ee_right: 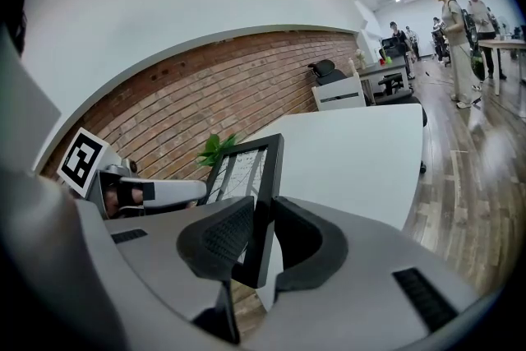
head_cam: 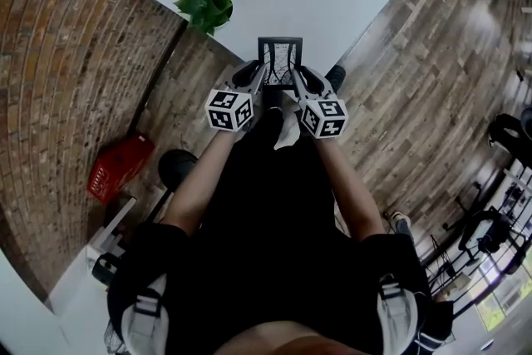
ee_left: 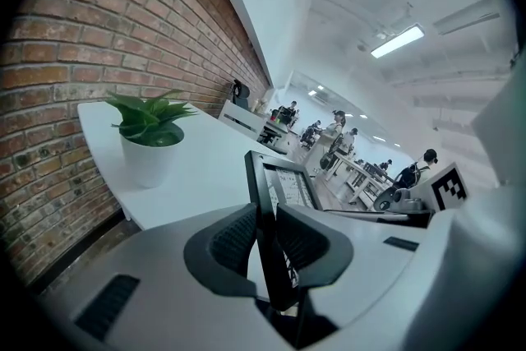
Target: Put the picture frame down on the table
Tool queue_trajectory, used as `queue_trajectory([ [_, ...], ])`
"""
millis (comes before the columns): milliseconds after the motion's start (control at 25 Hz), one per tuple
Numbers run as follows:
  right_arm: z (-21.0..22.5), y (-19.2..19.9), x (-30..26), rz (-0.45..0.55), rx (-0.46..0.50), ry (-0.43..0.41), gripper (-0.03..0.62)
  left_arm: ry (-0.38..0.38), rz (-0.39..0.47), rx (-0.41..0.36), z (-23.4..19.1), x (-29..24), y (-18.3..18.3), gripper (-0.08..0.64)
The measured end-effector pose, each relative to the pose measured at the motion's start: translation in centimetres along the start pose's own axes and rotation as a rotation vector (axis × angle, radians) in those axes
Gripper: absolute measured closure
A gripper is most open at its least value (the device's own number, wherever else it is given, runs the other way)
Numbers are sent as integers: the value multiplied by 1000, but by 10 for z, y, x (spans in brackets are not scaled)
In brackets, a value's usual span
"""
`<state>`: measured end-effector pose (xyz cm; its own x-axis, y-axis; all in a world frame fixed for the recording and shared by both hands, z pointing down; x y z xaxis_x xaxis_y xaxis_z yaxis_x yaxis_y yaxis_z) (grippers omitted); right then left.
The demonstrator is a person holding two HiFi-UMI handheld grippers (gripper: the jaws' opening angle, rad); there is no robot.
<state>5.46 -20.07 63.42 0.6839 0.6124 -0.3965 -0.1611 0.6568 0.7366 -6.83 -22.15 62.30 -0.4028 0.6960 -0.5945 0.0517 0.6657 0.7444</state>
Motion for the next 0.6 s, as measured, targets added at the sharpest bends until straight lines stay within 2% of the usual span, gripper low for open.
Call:
queue_trajectory([
  [600, 23, 23, -29, -80, -25, 7, 517, -17, -83, 22, -24, -33, 27, 472],
])
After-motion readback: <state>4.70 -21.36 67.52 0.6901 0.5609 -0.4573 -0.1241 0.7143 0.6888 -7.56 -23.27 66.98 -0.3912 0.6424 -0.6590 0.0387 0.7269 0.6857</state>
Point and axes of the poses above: the fingertips, and each gripper's own axes: x backward along the fingers, z to its right, y out of its underside, the point moved 2 cm from there along x, backward along the fingers, and after that the axes turned 14 degrees about -y, right-handed, at the moved point
